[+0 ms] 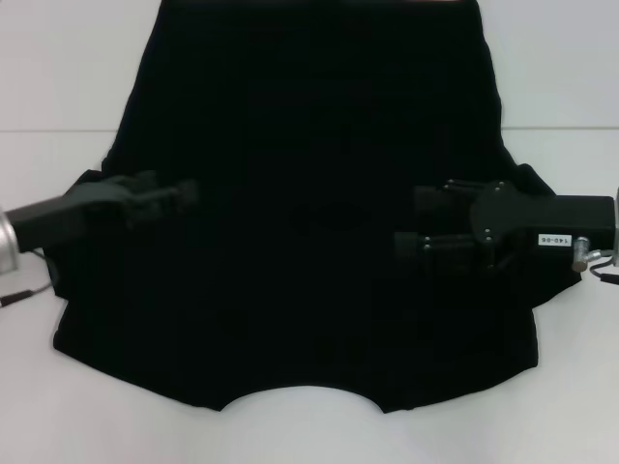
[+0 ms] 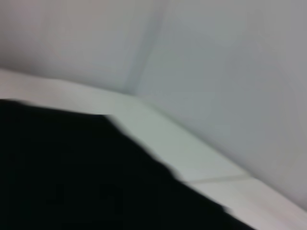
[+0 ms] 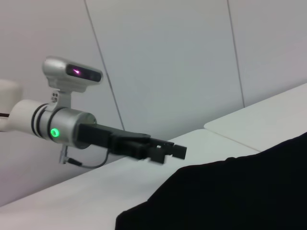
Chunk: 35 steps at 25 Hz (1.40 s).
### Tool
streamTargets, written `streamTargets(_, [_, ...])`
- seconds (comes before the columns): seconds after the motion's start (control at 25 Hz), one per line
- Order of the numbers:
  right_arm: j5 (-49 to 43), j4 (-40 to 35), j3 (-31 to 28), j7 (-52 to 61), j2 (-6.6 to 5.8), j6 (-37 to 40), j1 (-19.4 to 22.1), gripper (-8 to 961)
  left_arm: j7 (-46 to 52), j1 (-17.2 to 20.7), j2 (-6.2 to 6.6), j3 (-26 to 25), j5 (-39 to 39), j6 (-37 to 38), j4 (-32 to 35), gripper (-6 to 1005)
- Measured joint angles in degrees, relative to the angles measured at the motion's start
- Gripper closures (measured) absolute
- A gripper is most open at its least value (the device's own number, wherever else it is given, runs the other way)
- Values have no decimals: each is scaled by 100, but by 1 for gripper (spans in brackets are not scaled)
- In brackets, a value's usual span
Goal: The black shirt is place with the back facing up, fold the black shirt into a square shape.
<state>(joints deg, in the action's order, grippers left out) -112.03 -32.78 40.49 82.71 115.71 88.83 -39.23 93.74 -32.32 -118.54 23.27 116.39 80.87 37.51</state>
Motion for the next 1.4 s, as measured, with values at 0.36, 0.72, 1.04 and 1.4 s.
streamTargets(0.36, [36,-15,-50,18,170,-71,-78,39,1854,22,101,-400,603,-1349,363,91])
streamTargets(0.72, [92,6,-50,44,218,-155,-151,39,2836,-184,118,-242,1656,-2327,394,90])
streamTargets(1.04, [94,5,-50,143,224,-169,-160,39,2961,-177,61,212,1813,-2907,321,91])
streamTargets(1.4, [94,-4,-50,148,224,-169,-181,39,2976,-181,47,314,2003,-3077,231,91])
